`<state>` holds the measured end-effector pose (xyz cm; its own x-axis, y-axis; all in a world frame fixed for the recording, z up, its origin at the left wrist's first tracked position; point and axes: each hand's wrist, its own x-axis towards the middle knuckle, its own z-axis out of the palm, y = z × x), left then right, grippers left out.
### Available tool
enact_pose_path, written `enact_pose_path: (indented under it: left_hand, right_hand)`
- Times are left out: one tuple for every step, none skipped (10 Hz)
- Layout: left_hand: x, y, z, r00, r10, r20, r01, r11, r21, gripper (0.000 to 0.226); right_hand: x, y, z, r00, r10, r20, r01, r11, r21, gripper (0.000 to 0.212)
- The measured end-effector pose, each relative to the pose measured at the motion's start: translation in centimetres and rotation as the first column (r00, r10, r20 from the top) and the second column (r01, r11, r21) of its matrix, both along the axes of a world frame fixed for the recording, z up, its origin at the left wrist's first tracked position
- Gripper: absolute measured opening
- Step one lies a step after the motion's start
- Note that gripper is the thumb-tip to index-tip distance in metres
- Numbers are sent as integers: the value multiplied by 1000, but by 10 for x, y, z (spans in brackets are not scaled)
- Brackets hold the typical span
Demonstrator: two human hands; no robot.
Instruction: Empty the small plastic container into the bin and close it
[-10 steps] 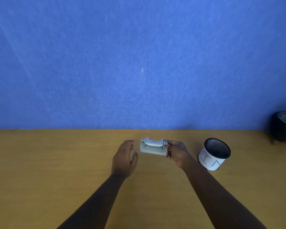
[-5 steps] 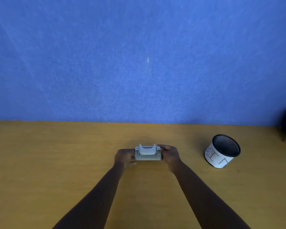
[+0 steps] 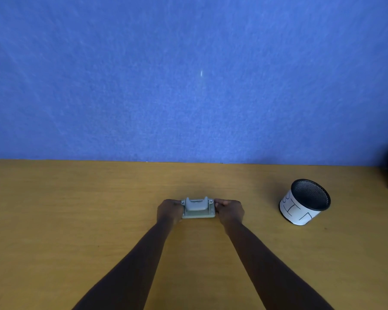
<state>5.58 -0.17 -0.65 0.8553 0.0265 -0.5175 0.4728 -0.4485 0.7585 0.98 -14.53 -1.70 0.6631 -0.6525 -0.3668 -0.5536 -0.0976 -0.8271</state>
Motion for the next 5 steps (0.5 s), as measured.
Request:
enact_pose_path:
  left_hand:
    - [1, 0, 1, 1000, 5, -1, -5, 1000, 3, 19]
    - [2, -1, -1, 1000, -5, 8, 5, 1000, 25, 23]
    - [-1, -1, 0, 999, -42, 28, 40, 998, 51, 26]
    - [-2, -1, 2, 992, -127, 23, 123, 984, 132, 29]
    - [-6, 1, 13, 961, -267, 71, 232, 921, 312, 41]
  right_hand:
    - [0, 1, 2, 1000, 11, -24, -12, 1000, -20, 21]
    - [-1, 4, 4, 996, 45, -72, -50, 996, -71, 23]
    - [-4, 5, 9, 990, 83, -114, -91, 993, -71, 27]
    - [-5, 3, 15, 985, 127, -120, -133, 990, -45, 27]
    - [-8, 4, 27, 981, 148, -124, -158, 985, -75, 31]
